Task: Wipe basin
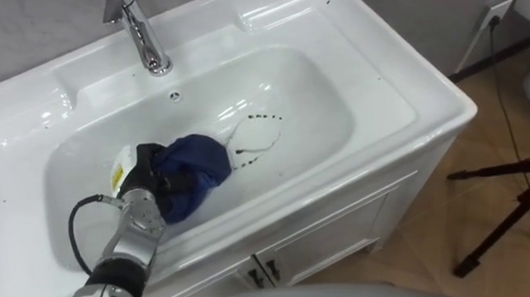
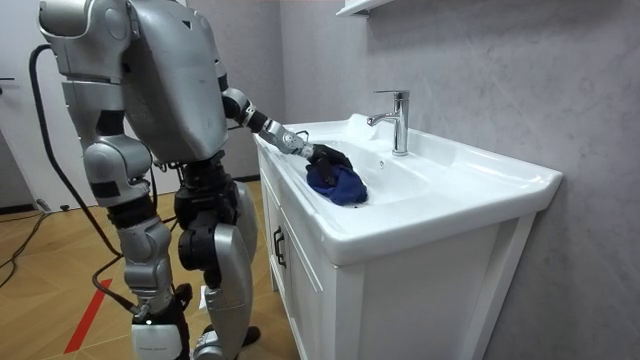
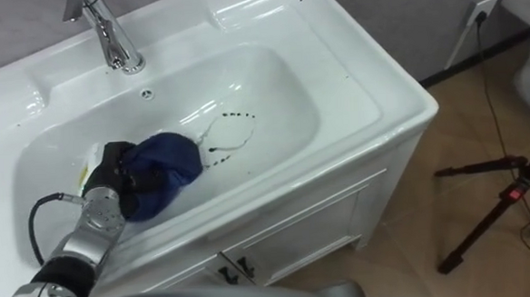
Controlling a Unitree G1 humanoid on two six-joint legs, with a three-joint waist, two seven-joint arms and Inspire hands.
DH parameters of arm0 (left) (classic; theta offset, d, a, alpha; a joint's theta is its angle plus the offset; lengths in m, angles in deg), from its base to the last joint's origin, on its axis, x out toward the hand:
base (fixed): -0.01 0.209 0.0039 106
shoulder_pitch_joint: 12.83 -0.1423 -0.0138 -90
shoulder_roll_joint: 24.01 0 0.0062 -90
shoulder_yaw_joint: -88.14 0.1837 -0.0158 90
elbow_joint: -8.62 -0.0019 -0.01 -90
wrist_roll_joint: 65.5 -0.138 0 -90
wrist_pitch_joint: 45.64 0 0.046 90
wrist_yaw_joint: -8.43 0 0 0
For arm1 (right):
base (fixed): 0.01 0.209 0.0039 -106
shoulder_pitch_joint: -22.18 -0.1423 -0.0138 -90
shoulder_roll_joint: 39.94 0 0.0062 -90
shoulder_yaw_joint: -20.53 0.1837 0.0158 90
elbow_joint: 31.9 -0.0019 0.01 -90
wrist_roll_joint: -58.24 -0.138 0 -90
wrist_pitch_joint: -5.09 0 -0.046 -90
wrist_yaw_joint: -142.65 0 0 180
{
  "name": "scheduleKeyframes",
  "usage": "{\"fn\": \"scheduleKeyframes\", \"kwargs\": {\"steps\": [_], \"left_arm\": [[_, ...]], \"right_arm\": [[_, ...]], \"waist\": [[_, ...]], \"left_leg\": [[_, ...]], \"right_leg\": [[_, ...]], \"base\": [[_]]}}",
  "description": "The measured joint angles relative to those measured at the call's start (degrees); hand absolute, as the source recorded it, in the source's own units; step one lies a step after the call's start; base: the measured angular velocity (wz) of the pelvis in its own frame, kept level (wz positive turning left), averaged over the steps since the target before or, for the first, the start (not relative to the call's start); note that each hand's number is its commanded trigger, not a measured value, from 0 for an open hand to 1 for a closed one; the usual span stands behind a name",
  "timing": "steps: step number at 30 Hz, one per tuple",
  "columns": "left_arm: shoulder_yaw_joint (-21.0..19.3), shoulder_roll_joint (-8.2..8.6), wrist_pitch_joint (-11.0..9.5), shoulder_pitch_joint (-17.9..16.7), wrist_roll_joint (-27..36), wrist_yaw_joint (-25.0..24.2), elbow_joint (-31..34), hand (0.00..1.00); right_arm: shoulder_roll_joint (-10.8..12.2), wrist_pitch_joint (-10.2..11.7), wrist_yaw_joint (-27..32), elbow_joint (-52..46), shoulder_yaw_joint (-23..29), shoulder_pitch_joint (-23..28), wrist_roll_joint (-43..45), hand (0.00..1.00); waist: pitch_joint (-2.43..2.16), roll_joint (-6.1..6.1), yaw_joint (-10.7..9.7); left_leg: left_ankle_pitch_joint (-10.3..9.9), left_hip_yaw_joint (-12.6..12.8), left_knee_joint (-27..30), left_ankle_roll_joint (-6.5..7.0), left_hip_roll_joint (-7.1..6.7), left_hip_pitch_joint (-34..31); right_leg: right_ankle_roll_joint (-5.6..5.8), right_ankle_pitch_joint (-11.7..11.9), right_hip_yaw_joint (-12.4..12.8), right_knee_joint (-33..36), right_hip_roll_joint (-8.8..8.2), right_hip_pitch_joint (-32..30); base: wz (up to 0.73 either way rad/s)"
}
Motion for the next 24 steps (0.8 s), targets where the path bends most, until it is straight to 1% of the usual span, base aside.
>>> {"fn": "scheduleKeyframes", "kwargs": {"steps": [2,4,6,7,9,11,15,17,18,19,20,22,24], "left_arm": [[0.32,0.19,0.0,0.35,0.38,-0.87,0.3,1.0],[1.87,0.46,-0.01,1.04,0.45,-1.23,0.46,1.0],[2.87,0.71,-0.01,1.56,0.44,-1.33,0.43,1.0],[2.96,0.82,-0.01,1.69,0.44,-1.41,0.38,1.0],[3.34,0.97,0.02,2.03,0.44,-1.48,0.17,1.0],[4.06,0.9,0.01,2.39,0.46,-1.51,0.03,1.0],[4.22,0.62,0.03,3.0,1.6,-1.51,-0.14,1.0],[4.22,0.75,0.19,3.38,2.35,-1.51,-0.61,1.0],[4.37,0.72,0.67,3.71,3.75,-1.51,-0.58,1.0],[4.46,0.71,1.89,4.01,5.25,-1.5,-0.04,1.0],[4.63,0.72,2.53,4.32,5.8,-1.5,0.0,1.0],[6.34,0.75,4.73,5.79,5.98,-1.51,-0.14,1.0],[7.76,1.02,5.21,6.76,5.97,-1.85,-0.12,1.0]], "right_arm": [[0.16,0.0,0.06,-0.02,-0.39,-0.22,-0.07,0.0],[0.36,0.02,0.13,-0.63,-0.46,0.24,-0.28,0.0],[0.36,0.04,0.06,-0.9,-0.63,0.43,-0.28,0.0],[0.36,0.04,0.04,-0.9,-0.71,0.41,-0.27,0.0],[0.37,0.06,-0.08,-0.92,-0.71,0.4,-0.27,0.0],[0.43,0.06,-0.12,-0.89,-0.69,0.51,-0.24,0.0],[0.37,-0.07,-0.26,-0.89,-0.48,0.65,0.17,0.0],[0.39,-0.59,-0.5,-0.76,-0.46,0.67,0.34,0.0],[0.36,-1.12,-0.72,-0.95,-0.45,0.62,0.38,0.0],[0.28,-1.33,-0.73,-1.77,-0.39,0.71,0.39,0.0],[0.27,-1.37,-0.73,-2.14,-0.4,0.8,0.39,0.0],[0.23,-2.21,-1.35,-2.33,-0.43,0.62,0.49,0.0],[0.15,-2.58,-1.87,-2.36,-0.44,0.57,0.43,0.0]], "waist": [[0.16,-0.21,-0.44],[0.31,-0.25,-0.71],[0.47,-0.09,-1.16],[0.56,0.05,-1.74],[0.65,0.19,-2.09],[0.67,0.22,-2.21],[0.72,0.45,-3.36],[0.71,0.48,-3.85],[0.66,0.61,-4.53],[0.72,0.92,-5.3],[0.74,1.09,-5.7],[0.71,1.67,-7.22],[0.75,2.09,-8.3]], "left_leg": [[0.0,0.01,0.0,0.0,0.0,0.01],[0.0,0.02,-0.01,0.0,-0.01,-0.11],[0.0,0.04,-0.01,0.0,-0.02,-0.2],[0.0,0.13,-0.01,0.0,-0.03,-0.23],[0.0,0.54,-0.01,0.0,-0.02,-0.23],[0.0,0.6,-0.02,0.0,-0.03,-0.3],[0.01,0.36,0.06,0.01,-0.05,-1.06],[0.01,0.36,0.4,0.01,-0.04,-1.27],[0.01,0.37,0.49,0.01,-0.04,-1.31],[0.01,0.41,0.48,0.01,-0.05,-1.41],[0.01,0.41,0.48,0.01,-0.04,-1.46],[0.01,0.44,0.48,0.01,-0.03,-1.49],[0.01,0.5,0.47,0.01,-0.03,-1.66]], "right_leg": [[0.0,0.0,0.04,-0.06,0.0,0.0],[0.0,0.0,0.04,-0.11,0.0,-0.07],[0.0,0.0,0.16,-0.14,0.01,-0.13],[0.0,0.0,0.22,-0.14,0.01,-0.22],[0.0,0.0,0.37,-0.14,0.01,-0.32],[0.0,0.0,0.39,-0.16,0.01,-0.44],[-0.01,0.0,0.29,0.17,0.0,-1.41],[-0.01,0.0,0.33,0.67,-0.02,-1.6],[-0.05,-0.08,0.32,0.81,-0.05,-1.76],[-0.05,-0.08,0.37,0.77,-0.07,-1.93],[-0.05,-0.08,0.37,0.77,-0.08,-1.98],[-0.06,-0.08,0.48,0.92,-0.08,-2.14],[-0.06,-0.08,0.53,1.08,-0.08,-2.44]], "base": [[0.0],[0.0],[0.0],[0.0],[-0.04],[0.0],[0.02],[0.0],[0.0],[0.0],[0.0],[0.0],[0.0]]}}
